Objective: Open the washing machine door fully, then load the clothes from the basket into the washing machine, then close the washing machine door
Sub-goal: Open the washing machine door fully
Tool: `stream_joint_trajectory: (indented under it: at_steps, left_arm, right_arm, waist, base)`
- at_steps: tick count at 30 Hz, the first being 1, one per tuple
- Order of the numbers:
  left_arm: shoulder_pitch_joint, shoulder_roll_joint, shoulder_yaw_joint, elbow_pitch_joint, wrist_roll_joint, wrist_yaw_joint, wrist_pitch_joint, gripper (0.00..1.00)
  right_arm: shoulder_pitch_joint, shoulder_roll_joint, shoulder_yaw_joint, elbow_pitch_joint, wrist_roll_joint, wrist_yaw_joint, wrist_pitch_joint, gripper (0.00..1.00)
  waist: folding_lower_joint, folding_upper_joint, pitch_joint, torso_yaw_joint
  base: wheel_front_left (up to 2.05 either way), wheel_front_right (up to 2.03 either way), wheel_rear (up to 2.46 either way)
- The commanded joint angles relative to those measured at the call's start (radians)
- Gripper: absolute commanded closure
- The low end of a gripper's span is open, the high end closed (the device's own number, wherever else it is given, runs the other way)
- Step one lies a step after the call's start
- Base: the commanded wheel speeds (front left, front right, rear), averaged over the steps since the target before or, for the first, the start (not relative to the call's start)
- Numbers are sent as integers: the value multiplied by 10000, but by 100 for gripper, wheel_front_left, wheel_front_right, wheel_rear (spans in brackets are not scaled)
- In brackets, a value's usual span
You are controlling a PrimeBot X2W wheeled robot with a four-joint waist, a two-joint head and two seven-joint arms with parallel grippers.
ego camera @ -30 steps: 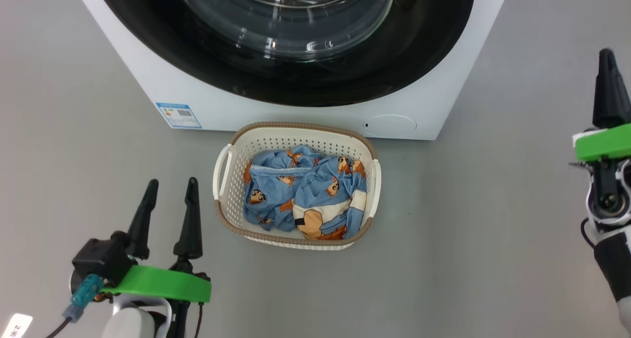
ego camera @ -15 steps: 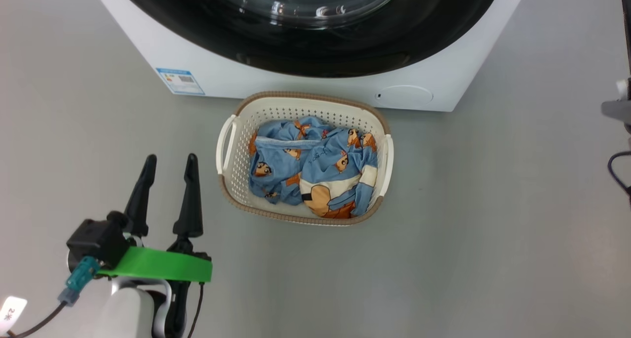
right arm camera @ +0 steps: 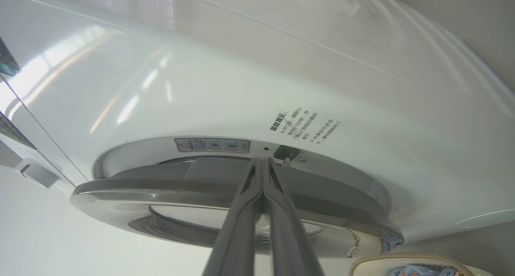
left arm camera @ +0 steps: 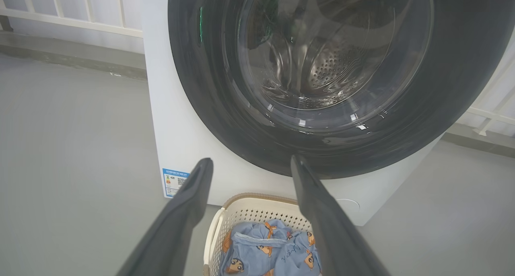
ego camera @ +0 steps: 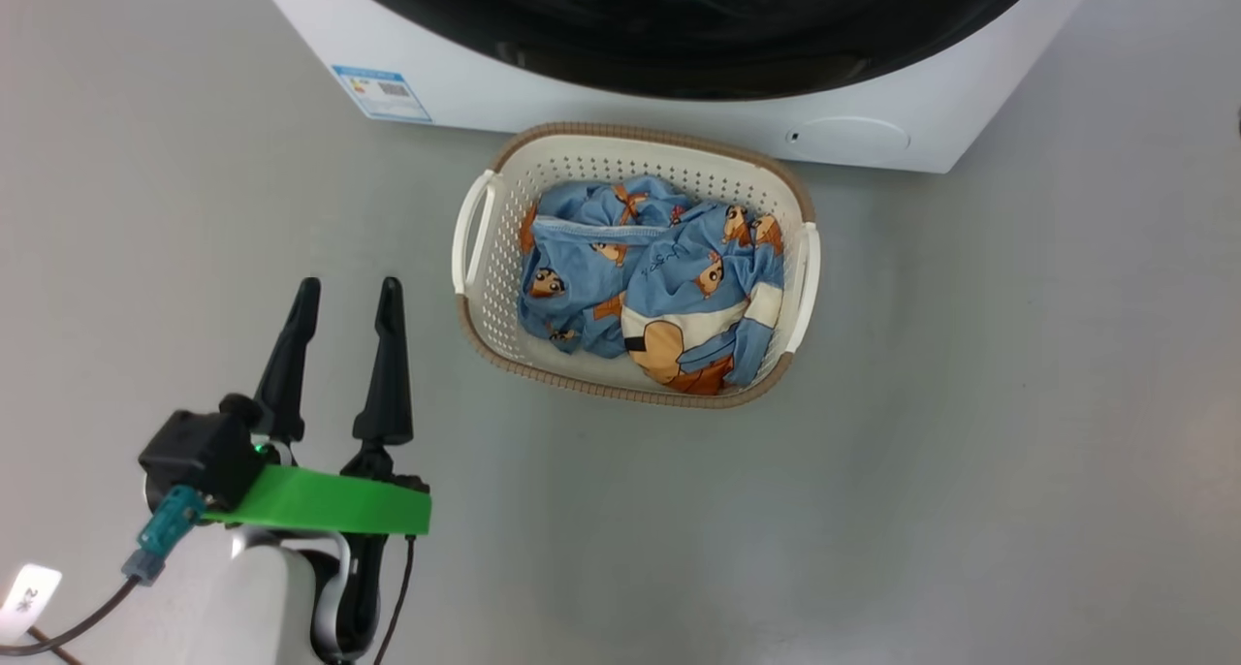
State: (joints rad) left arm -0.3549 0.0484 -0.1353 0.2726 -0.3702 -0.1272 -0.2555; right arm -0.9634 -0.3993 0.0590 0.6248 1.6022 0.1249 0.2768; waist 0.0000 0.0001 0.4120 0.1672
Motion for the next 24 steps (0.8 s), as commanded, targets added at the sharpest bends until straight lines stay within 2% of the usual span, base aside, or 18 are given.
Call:
stream_joint_trajectory:
  at_steps: [1,14,24]
  left_arm:
    - [-291,196,220,-324,-21,-34,-63,0]
    - [-412,70,190,-618,-71,-34,-63,0]
    - [-390,31,170,-601,-160,-34,-63,0]
  right_arm:
    - [-378,-158,131,-129,-41,58,256,100]
    - [-2040,-222,203,324,384,58,1828,100]
    - [-2654,-147,484,802,194,58,2346,100]
  waist:
    - [0,-1,226,150]
    - [0,-1,853,551]
    - [0,-1,1015,733]
  base:
    - [0,0,0]
    - [0,0,0]
    - [0,0,0]
